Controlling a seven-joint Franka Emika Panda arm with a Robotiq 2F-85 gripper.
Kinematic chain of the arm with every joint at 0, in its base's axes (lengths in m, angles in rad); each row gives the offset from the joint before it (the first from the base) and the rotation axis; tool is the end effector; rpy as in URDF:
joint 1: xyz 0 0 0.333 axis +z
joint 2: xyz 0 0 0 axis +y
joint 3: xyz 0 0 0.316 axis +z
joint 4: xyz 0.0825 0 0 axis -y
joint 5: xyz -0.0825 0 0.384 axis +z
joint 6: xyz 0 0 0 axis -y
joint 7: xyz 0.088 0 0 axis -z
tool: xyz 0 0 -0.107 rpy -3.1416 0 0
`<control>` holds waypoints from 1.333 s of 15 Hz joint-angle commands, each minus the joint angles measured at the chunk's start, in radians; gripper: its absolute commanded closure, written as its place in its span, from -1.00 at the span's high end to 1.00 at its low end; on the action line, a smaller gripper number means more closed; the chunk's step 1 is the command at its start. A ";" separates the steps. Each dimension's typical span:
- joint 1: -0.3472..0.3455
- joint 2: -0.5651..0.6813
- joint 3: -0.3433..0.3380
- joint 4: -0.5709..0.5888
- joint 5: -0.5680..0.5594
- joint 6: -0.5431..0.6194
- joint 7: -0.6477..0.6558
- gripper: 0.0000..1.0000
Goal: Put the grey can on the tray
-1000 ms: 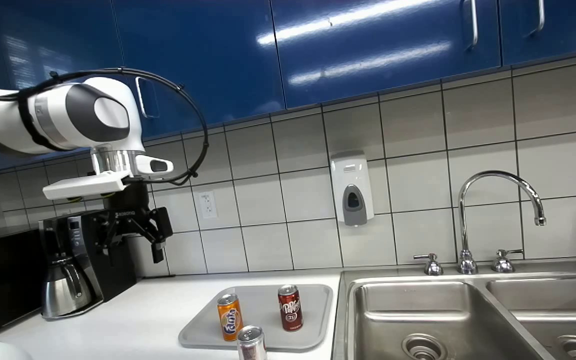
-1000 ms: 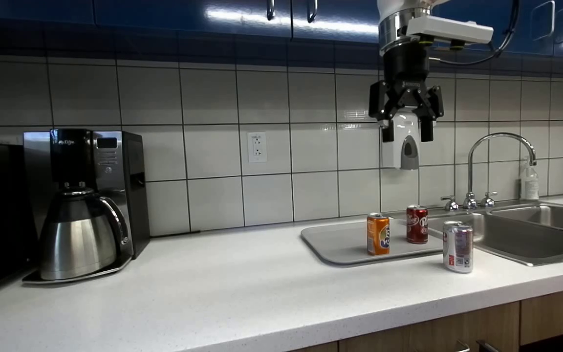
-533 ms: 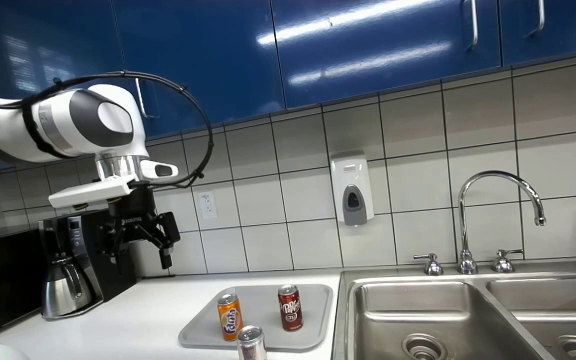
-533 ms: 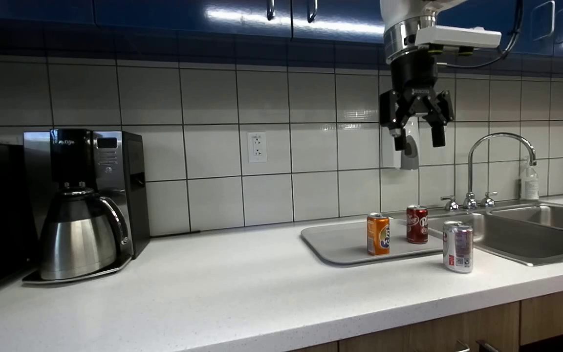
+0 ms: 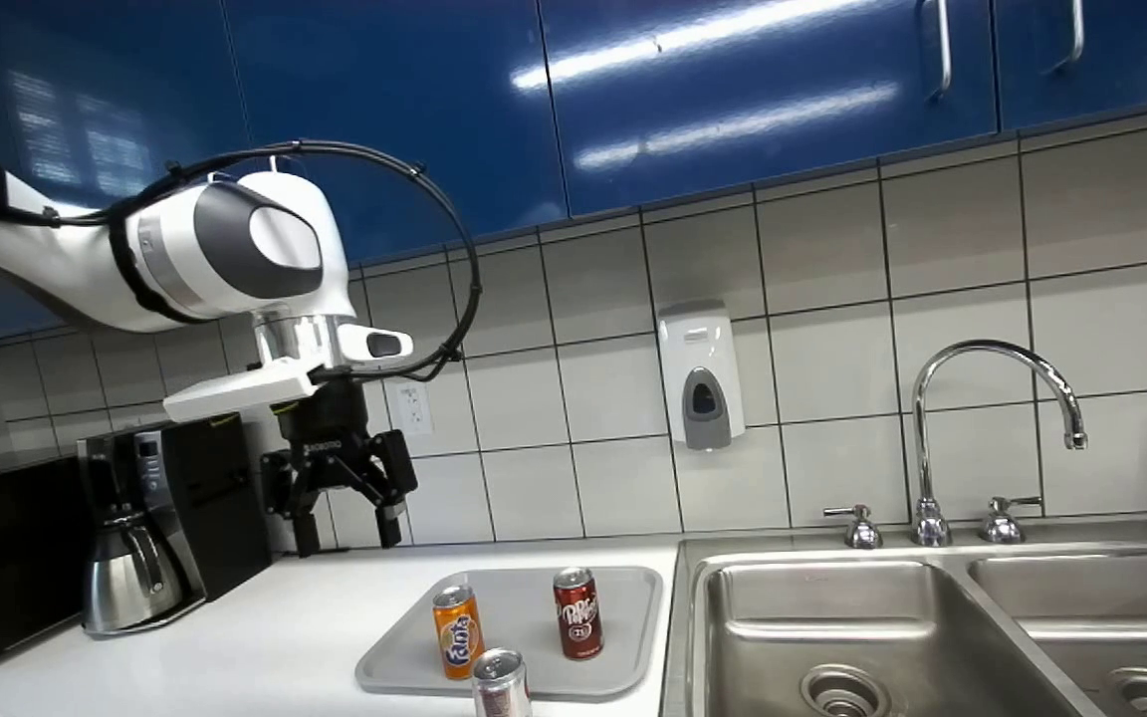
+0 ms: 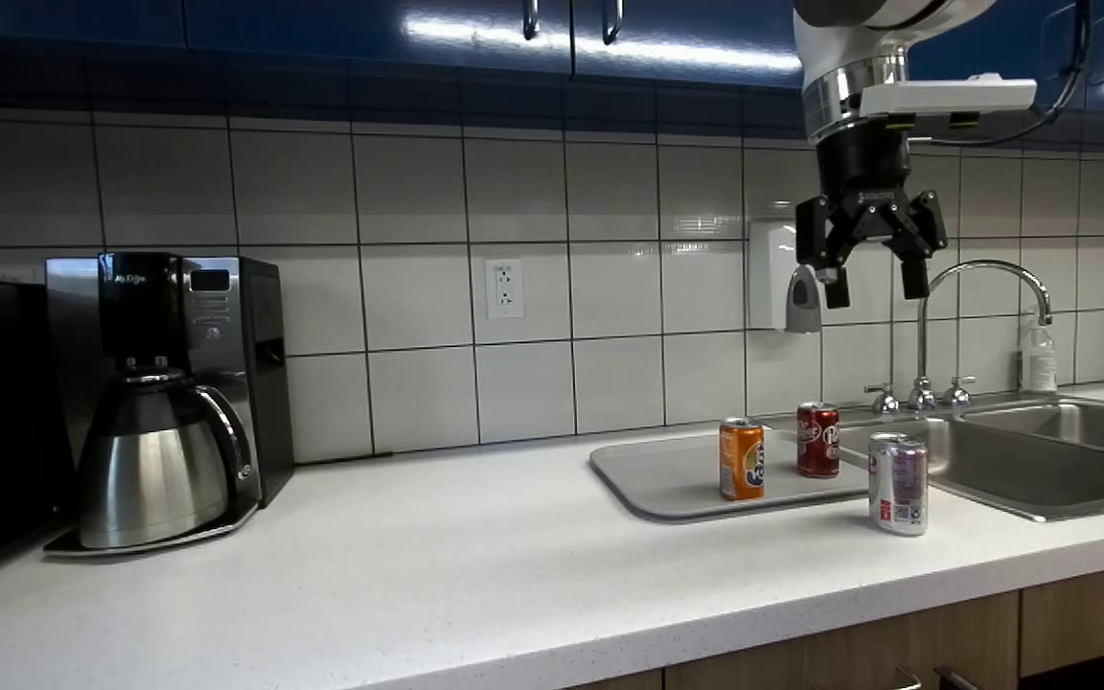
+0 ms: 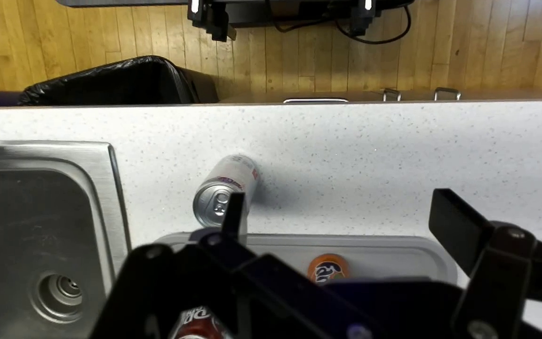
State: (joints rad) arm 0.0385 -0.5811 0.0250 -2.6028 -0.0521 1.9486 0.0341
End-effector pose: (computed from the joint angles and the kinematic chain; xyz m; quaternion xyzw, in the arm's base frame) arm 0.3566 0.0191 0.4363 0.9986 0.0229 -0.0352 0.0324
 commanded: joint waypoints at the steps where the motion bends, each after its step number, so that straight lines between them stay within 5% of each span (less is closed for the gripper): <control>1: -0.047 0.020 -0.039 -0.036 -0.020 0.072 -0.022 1.00; 12: -0.081 0.346 -0.114 0.008 -0.021 0.320 -0.095 1.00; 20: -0.117 0.481 -0.131 0.105 -0.053 0.334 -0.100 1.00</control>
State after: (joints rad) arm -0.0598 -0.1366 -0.1038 -2.5438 -0.0888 2.2933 -0.0344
